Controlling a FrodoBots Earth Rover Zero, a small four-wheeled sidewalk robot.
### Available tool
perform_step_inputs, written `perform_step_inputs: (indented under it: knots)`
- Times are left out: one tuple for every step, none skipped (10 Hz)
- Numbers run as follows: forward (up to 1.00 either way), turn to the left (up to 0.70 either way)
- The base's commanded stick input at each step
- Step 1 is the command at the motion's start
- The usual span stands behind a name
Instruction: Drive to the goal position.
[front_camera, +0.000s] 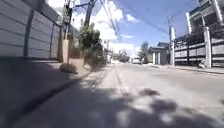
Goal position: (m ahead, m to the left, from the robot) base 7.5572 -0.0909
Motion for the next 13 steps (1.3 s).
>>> perform_step_inputs:
  knots:
    - [1.00, -0.03]
    - [1.00, -0.03]
    - [1.00, -0.07]
    - [1.00, -0.19]
    - [1.00, -0.31]
    - [1.00, -0.38]
    - [1.00, -0.38]
    - [1.00, -0.27]
    - [1.00, -0.16]
    - [1.00, -0.02]
    - [1.00, -0.01]
    - [1.00, 0.00]
    - [1.00, 0.00]
